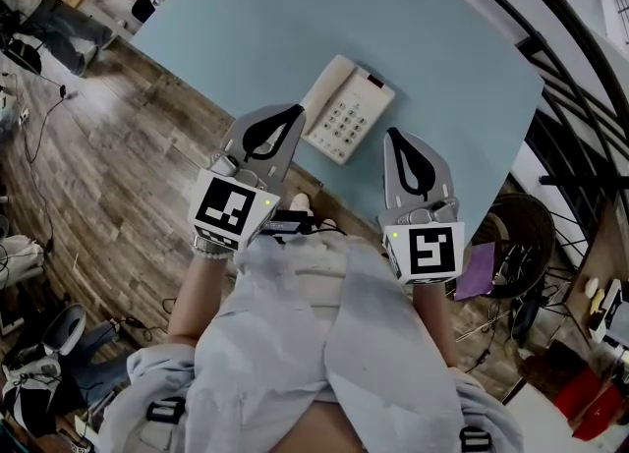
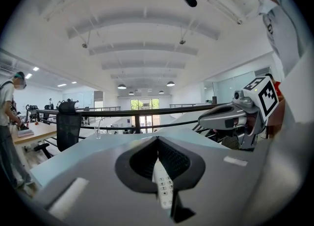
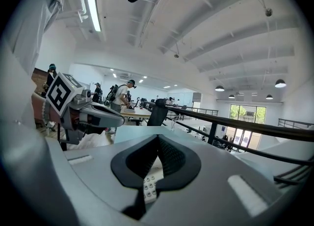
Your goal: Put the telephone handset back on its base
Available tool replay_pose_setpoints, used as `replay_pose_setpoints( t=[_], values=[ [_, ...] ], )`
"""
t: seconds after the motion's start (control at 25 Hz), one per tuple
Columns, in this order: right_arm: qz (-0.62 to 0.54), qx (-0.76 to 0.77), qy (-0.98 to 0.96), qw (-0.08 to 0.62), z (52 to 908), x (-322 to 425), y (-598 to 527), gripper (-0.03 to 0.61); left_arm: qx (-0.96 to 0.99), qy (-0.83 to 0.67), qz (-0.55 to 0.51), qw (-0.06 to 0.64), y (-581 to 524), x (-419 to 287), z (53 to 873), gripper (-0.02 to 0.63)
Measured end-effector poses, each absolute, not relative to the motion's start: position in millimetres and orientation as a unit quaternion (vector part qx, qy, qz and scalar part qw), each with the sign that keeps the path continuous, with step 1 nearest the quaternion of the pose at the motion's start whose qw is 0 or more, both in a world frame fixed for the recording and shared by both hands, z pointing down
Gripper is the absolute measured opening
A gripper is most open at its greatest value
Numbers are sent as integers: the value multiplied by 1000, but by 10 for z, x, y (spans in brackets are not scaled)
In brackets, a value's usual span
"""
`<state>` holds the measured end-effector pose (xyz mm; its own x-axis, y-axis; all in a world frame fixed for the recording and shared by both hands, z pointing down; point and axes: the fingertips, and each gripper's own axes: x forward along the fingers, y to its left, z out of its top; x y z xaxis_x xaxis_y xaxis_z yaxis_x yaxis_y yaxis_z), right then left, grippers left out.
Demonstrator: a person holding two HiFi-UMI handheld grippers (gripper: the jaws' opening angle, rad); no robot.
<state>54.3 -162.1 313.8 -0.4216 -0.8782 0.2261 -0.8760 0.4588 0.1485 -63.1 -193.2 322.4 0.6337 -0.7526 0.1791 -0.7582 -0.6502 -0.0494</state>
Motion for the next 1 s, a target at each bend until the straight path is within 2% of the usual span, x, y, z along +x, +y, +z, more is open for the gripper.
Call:
replay_pose_setpoints(
  t=[1.0],
  values=[
    [-2, 513, -845, 150, 3178, 527, -1630, 6, 904, -416, 96, 22, -1928, -620, 3289, 3]
  ],
)
